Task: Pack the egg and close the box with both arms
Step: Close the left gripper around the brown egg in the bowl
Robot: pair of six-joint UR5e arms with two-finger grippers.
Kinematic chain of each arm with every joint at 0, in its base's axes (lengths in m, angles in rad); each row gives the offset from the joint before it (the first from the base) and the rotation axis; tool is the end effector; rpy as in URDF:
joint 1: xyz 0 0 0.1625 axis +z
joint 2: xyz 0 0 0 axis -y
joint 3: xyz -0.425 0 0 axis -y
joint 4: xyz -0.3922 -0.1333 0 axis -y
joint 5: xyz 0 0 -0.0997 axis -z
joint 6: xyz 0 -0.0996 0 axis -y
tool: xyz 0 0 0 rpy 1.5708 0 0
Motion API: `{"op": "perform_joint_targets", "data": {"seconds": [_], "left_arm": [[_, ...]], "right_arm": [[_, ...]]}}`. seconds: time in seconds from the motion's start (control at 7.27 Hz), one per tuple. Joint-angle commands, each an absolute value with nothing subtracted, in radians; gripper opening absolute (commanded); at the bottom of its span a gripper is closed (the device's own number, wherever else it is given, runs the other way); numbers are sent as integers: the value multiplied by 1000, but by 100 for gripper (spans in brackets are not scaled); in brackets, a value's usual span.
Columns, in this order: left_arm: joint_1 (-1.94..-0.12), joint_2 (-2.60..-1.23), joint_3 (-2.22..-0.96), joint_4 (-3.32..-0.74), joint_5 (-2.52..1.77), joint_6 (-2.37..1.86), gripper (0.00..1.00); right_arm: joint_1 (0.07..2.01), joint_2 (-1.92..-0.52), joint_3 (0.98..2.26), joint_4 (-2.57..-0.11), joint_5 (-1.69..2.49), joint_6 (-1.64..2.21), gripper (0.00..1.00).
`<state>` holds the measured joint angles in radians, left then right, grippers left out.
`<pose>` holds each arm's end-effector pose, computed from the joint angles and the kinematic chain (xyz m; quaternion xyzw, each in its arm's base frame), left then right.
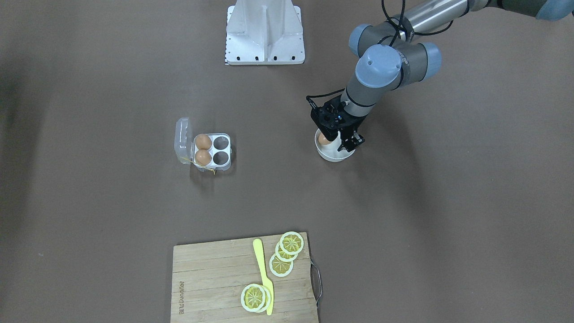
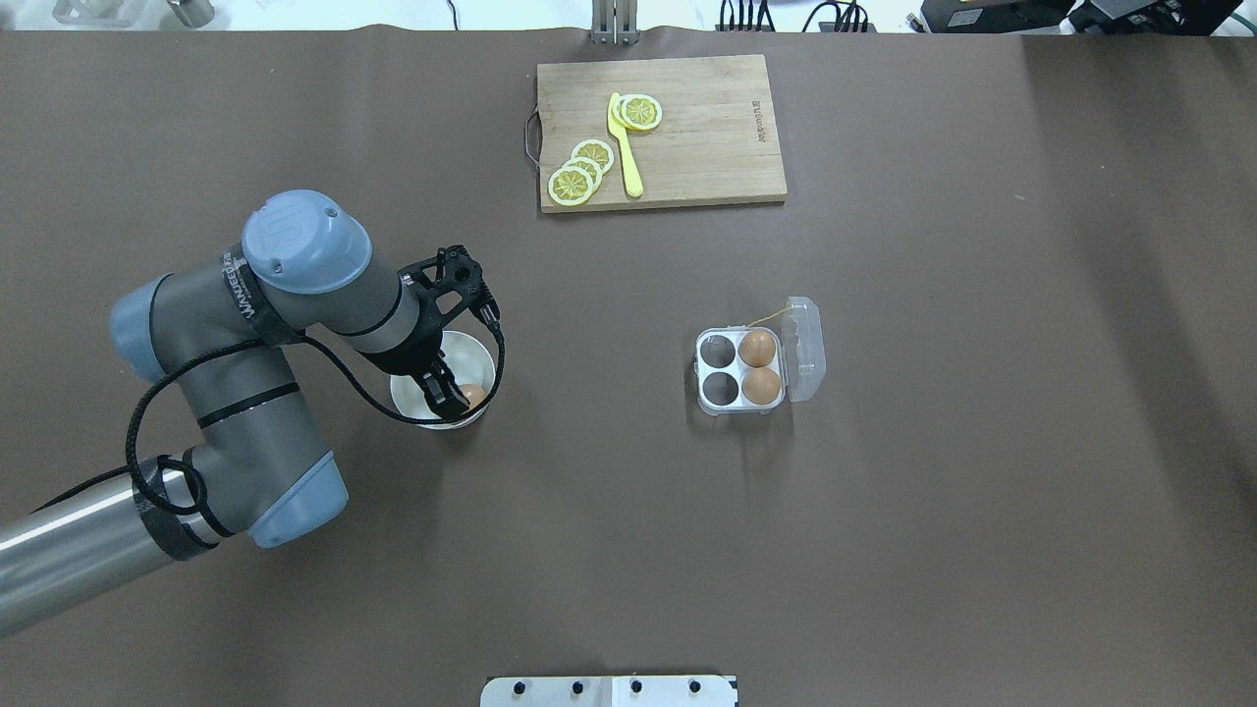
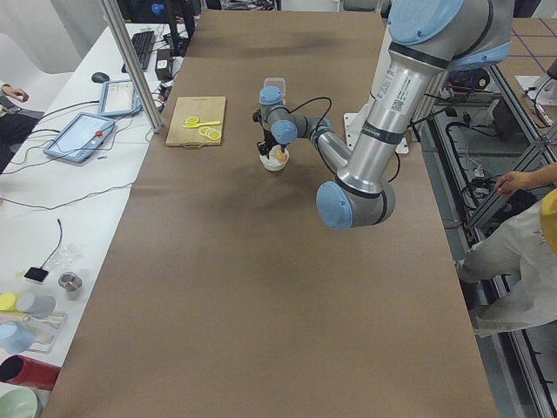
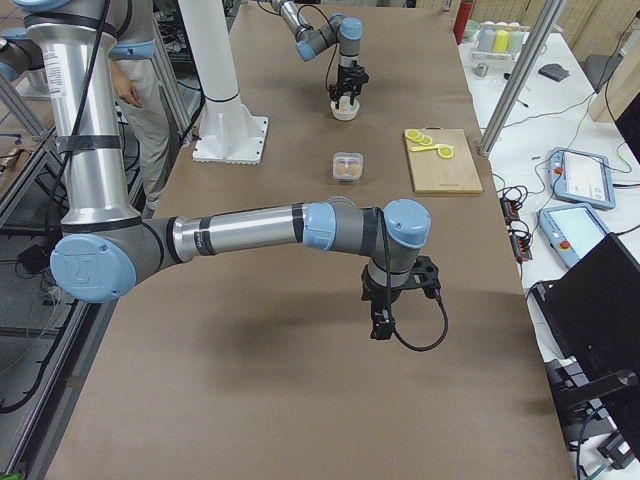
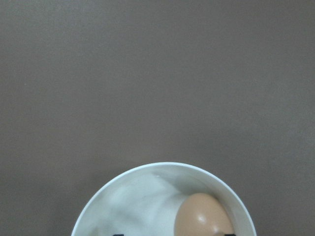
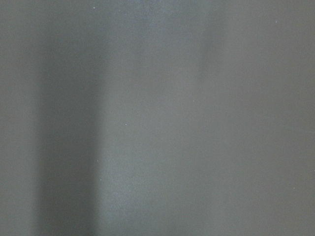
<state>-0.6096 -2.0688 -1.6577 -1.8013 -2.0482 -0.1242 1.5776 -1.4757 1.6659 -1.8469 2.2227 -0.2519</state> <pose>0.4933 -0.4512 0.3074 0.2178 0.3848 0.4482 0.7769 0.0764 -0.5175 0.5989 0.0009 -0.3225 -0.1021 0.9411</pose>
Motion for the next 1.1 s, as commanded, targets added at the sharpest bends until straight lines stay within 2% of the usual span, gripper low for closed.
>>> {"op": "perform_joint_targets", "data": {"seconds": [0.0, 0.96], "left_arm": [[-609, -2071, -1651, -1802, -2049, -124, 74], [-609, -2072, -1635, -1802, -2049, -123, 74]], "right_arm": [[1577, -1477, 1666, -1847, 2223, -253, 100], [1577, -1477, 1667, -1847, 2221, -252, 100]]}}
